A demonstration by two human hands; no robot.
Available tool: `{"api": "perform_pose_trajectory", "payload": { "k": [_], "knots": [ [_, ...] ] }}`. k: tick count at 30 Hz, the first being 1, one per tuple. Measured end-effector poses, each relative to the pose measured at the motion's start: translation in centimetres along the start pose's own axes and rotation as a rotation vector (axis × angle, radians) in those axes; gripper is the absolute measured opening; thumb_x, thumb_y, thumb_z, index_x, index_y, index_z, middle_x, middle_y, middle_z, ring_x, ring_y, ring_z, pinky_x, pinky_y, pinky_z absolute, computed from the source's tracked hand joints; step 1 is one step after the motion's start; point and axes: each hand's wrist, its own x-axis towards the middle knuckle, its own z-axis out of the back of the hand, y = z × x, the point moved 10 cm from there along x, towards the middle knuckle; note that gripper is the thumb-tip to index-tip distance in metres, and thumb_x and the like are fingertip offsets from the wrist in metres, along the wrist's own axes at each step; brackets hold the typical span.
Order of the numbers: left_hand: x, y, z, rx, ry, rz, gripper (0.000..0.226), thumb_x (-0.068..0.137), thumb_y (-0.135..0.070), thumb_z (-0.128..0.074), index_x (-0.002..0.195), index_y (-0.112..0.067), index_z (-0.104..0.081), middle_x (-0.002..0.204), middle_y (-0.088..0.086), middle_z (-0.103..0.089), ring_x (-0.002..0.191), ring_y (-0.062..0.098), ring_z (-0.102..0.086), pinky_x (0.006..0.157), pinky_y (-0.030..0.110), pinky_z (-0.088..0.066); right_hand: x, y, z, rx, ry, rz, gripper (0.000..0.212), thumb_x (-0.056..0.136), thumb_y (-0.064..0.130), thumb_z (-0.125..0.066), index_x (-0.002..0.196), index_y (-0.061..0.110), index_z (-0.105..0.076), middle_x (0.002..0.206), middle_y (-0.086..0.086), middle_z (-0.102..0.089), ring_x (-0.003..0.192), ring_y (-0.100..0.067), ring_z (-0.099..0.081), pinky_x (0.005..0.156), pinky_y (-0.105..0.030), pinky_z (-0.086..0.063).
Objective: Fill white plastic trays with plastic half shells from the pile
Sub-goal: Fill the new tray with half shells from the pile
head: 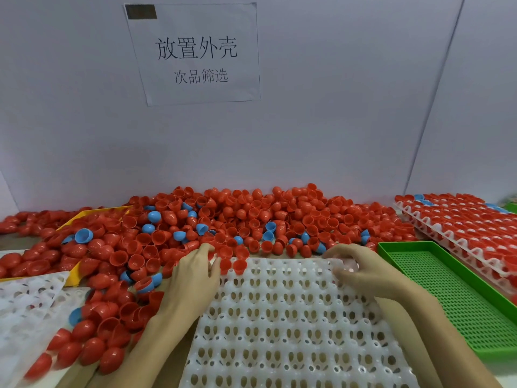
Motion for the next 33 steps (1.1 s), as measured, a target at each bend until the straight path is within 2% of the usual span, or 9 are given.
{"api": "perform_pose_trajectory", "payload": {
  "k": [4,11,14,17,23,26,29,31,33],
  "knots": [
    [-0.1,0.3,-0.1,0.008,0.012,0.038,0.026,0.102,-0.027,-0.057,0.125,-0.016,-0.062,0.087,-0.004,-0.067,0.082,0.014,-0.066,0.070,0.028,-0.053,-0.1,0.2,-0.6,0.011,0.023,-0.016,0.020,0.103,0.027,-0.061,0.116,0.040,-0.069,0.112,0.017,-0.068,0.103,0.002,-0.065,0.097,-0.028,-0.054],
    [-0.2,0.6,-0.1,0.040,0.024,0.068,0.026,0.104,-0.027,-0.054,0.126,-0.015,-0.059,0.089,-0.001,-0.067,0.081,0.016,-0.064,0.064,0.025,-0.045,0.6,3.2,0.9,0.047,-0.309,0.136,0.028,0.103,0.007,-0.060,0.121,0.026,-0.072,0.118,0.014,-0.068,0.106,0.004,-0.062,0.091,-0.012,-0.051],
    [-0.5,0.7,-0.3,0.010,0.022,0.088,0.023,0.104,-0.027,-0.053,0.122,-0.015,-0.060,0.083,-0.004,-0.066,0.072,0.010,-0.061,0.053,0.019,-0.037,2.4,5.2,-1.6,-0.075,-0.143,0.167,0.037,0.104,0.004,-0.054,0.130,0.025,-0.070,0.135,0.008,-0.063,0.120,-0.006,-0.060,0.106,-0.027,-0.051],
    [-0.6,1.1,-0.8,-0.043,0.025,0.124,0.021,0.106,-0.027,-0.050,0.118,-0.014,-0.060,0.077,-0.002,-0.066,0.068,0.009,-0.062,0.053,0.021,-0.042,4.4,6.1,-4.7,-0.229,0.070,0.136,0.053,0.099,-0.004,-0.045,0.142,0.023,-0.064,0.161,0.005,-0.043,0.149,-0.016,-0.038,0.124,-0.035,-0.032],
    [-0.6,1.9,-0.8,-0.142,0.016,0.170,0.026,0.108,-0.029,-0.045,0.117,-0.013,-0.064,0.076,-0.007,-0.064,0.069,0.003,-0.059,0.055,0.017,-0.039,6.6,5.5,-5.3,-0.354,0.159,0.048,0.049,0.102,0.002,-0.044,0.148,0.013,-0.059,0.164,-0.001,-0.041,0.149,-0.024,-0.034,0.126,-0.037,-0.025],
    [-0.7,1.6,-0.9,-0.080,0.055,0.130,0.024,0.109,-0.027,-0.042,0.120,-0.015,-0.060,0.078,-0.003,-0.066,0.072,0.012,-0.064,0.063,0.028,-0.050,6.5,5.3,-4.2,-0.275,0.086,0.019,0.058,0.096,-0.008,-0.040,0.148,0.008,-0.058,0.161,-0.003,-0.044,0.149,-0.021,-0.038,0.125,-0.033,-0.027],
    [-0.7,1.0,-0.2,0.064,0.046,0.074,0.027,0.109,-0.031,-0.040,0.125,-0.017,-0.057,0.086,-0.002,-0.067,0.077,0.015,-0.065,0.063,0.028,-0.047,5.1,5.2,-1.6,-0.128,-0.112,0.020,0.059,0.093,-0.014,-0.038,0.140,0.009,-0.065,0.153,0.000,-0.054,0.144,-0.018,-0.046,0.120,-0.027,-0.032],
    [-0.7,0.6,0.5,0.165,0.027,0.047,0.032,0.109,-0.037,-0.037,0.120,-0.016,-0.058,0.092,-0.001,-0.066,0.081,0.017,-0.067,0.067,0.031,-0.052,3.7,4.7,-0.1,0.037,-0.203,0.040,0.059,0.094,-0.017,-0.036,0.134,0.010,-0.070,0.146,0.002,-0.060,0.136,-0.015,-0.054,0.118,-0.030,-0.040],
    [-0.9,-0.7,1.5,0.343,-0.030,-0.008,0.036,0.108,-0.040,-0.036,0.114,-0.015,-0.061,0.096,0.000,-0.063,0.075,0.019,-0.068,0.060,0.030,-0.053,2.2,4.1,0.2,0.328,-0.201,0.050,0.060,0.096,-0.020,-0.034,0.126,0.013,-0.074,0.141,0.002,-0.063,0.124,-0.012,-0.065,0.108,-0.035,-0.054]
  ]
}}
